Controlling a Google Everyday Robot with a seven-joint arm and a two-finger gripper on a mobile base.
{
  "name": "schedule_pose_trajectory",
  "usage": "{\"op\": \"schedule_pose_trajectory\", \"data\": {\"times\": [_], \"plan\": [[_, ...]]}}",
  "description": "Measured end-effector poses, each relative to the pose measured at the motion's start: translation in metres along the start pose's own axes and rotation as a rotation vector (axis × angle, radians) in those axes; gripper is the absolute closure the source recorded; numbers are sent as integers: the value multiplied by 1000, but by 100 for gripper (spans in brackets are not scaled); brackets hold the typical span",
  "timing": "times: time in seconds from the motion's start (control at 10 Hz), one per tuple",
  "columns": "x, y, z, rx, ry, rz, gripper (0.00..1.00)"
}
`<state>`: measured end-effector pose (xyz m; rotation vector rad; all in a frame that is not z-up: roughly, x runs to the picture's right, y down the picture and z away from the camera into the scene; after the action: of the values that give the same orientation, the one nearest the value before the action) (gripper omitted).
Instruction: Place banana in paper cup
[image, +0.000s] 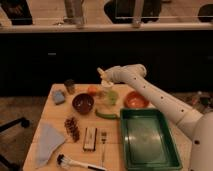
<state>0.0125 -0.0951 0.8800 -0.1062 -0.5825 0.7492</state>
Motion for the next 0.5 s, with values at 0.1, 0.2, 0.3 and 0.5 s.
{"op": "schedule_pose_trajectory", "data": {"times": [0.1, 0.2, 0.3, 0.5], "plan": [[-1, -2, 0, -1, -16, 16, 99], [-1, -3, 2, -7, -42, 42, 99], [-2, -3, 5, -15, -65, 63, 99], [-5, -1, 11, -32, -112, 106, 99]]}}
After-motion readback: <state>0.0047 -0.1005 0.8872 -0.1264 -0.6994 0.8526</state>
